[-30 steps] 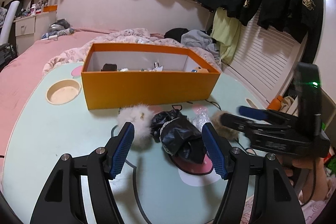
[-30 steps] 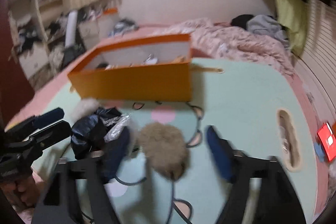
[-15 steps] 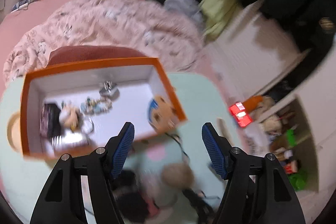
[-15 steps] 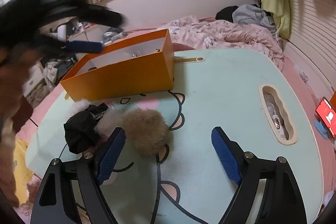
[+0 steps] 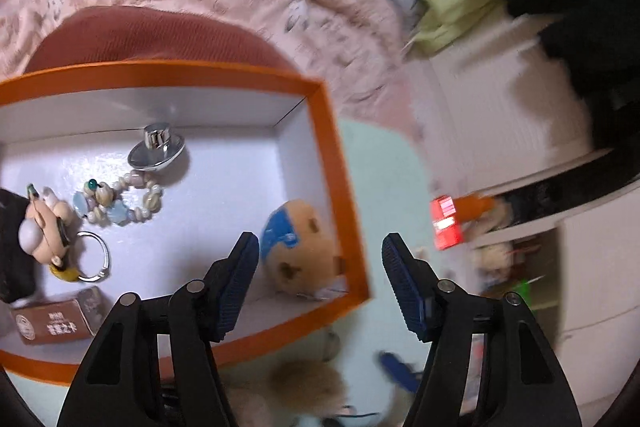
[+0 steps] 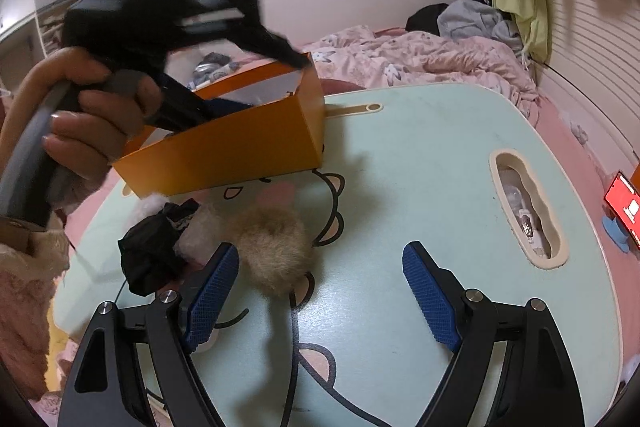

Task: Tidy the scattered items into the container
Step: 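Reach into the box and grasp the tan plush bear head with the left gripper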

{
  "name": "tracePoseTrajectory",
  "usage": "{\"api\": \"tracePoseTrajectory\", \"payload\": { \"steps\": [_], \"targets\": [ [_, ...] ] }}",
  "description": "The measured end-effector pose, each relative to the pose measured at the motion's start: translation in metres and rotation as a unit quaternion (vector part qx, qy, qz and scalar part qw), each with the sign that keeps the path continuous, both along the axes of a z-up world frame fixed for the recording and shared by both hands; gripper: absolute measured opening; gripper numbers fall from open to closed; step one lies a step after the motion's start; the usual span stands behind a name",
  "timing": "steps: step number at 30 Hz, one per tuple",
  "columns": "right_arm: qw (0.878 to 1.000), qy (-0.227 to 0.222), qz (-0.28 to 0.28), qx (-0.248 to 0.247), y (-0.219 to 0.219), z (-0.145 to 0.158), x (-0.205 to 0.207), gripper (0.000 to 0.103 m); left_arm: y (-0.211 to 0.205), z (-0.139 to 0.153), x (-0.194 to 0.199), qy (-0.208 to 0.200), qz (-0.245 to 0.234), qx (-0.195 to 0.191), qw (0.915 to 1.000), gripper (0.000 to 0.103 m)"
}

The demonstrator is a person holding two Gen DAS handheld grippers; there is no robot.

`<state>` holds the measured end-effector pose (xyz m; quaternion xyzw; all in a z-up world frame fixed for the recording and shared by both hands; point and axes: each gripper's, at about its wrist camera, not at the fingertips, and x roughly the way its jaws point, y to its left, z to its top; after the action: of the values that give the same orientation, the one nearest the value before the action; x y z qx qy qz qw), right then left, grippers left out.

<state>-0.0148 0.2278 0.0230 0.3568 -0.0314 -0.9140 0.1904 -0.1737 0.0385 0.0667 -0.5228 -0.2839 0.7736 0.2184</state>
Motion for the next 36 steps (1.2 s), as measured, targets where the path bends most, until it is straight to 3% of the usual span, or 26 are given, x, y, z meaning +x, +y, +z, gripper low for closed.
{"api": "tracePoseTrajectory", "payload": {
  "steps": [2, 5, 11, 14, 17, 23, 25, 28, 34, 36],
  "targets": [
    [1.0, -0.003, 0.0, 0.001, -0.001, -0.001, -0.001, 0.084, -0.009, 0.007, 0.004, 0.012, 0.015, -0.009, 0.9998, 0.065],
    [1.0, -0.007, 0.002, 0.003, -0.002, -0.002, -0.002, 0.084, -0.005, 0.008, 0.002, 0.002, 0.022, -0.077, 0.9968, 0.065],
    [1.0, -0.008, 0.0, 0.002, -0.001, -0.002, -0.001, 0.084, 0.008, -0.01, -0.014, -0.035, 0.003, -0.056, 0.9978, 0.065],
    [1.0, -0.012, -0.003, -0.002, 0.0, -0.002, -0.002, 0.084, 0.008, -0.018, -0.019, -0.06, -0.003, -0.092, 0.9939, 0.065],
    [1.0, -0.013, -0.003, -0.002, -0.001, -0.002, -0.002, 0.084, 0.002, -0.027, -0.017, -0.079, -0.01, -0.071, 0.9943, 0.065],
    [1.0, -0.014, -0.002, -0.001, -0.001, -0.003, -0.002, 0.084, -0.008, -0.012, -0.011, -0.047, 0.014, -0.118, 0.9918, 0.064],
    [1.0, -0.014, -0.003, -0.002, -0.001, -0.003, -0.002, 0.084, -0.01, -0.008, -0.011, -0.042, 0.016, -0.115, 0.9923, 0.064],
    [1.0, -0.015, -0.001, 0.001, -0.001, -0.002, -0.003, 0.084, -0.006, -0.009, -0.017, -0.05, 0.012, -0.099, 0.9937, 0.064],
    [1.0, -0.015, -0.003, -0.001, -0.002, -0.002, -0.003, 0.084, 0.016, -0.03, -0.027, -0.066, -0.014, -0.166, 0.9838, 0.064],
    [1.0, -0.015, -0.004, -0.003, -0.001, -0.003, -0.002, 0.084, 0.012, -0.033, -0.025, -0.064, -0.016, -0.167, 0.9837, 0.064]
  ]
}}
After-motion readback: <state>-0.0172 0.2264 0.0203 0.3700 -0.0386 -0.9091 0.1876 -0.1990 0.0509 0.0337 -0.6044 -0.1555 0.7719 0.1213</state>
